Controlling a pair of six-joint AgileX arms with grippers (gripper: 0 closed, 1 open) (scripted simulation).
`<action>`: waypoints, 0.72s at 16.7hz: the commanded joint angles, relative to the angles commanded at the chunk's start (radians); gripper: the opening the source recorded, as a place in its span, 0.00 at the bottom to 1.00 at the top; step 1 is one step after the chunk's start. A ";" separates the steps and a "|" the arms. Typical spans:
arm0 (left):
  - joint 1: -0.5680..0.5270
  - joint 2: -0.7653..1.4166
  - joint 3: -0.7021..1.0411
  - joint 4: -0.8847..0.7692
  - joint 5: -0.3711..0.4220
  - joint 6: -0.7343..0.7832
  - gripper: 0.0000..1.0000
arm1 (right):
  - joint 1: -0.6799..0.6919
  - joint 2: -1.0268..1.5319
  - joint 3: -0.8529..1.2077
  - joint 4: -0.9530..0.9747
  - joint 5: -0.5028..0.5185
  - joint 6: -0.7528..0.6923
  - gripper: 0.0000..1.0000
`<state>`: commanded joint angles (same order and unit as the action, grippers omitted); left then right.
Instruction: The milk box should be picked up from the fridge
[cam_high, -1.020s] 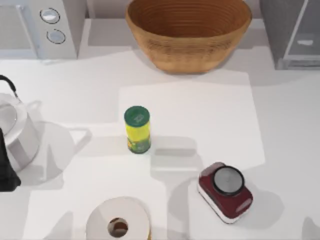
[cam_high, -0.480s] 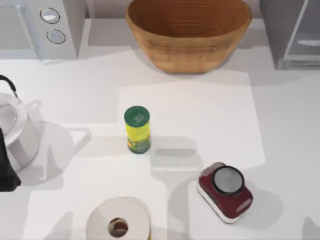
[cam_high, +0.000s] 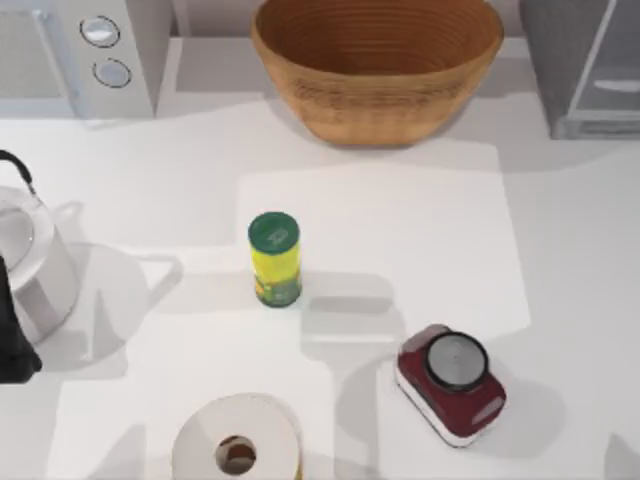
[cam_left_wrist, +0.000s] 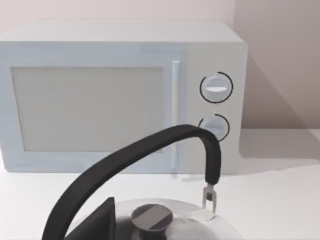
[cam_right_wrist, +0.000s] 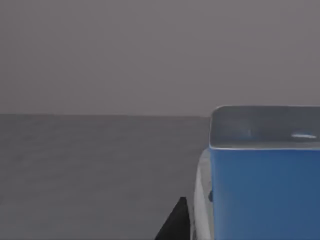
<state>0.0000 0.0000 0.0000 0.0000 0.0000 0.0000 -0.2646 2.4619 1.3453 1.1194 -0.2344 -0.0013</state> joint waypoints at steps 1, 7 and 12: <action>0.000 0.000 0.000 0.000 0.000 0.000 1.00 | 0.000 0.000 0.000 0.000 0.000 0.000 0.00; 0.000 0.000 0.000 0.000 0.000 0.000 1.00 | 0.002 -0.063 -0.003 -0.058 0.000 0.002 0.00; 0.000 0.000 0.000 0.000 0.000 0.000 1.00 | 0.002 -0.134 -0.004 -0.130 -0.001 0.003 0.00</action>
<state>0.0000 0.0000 0.0000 0.0000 0.0000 0.0000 -0.2626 2.3274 1.3410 0.9895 -0.2353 0.0017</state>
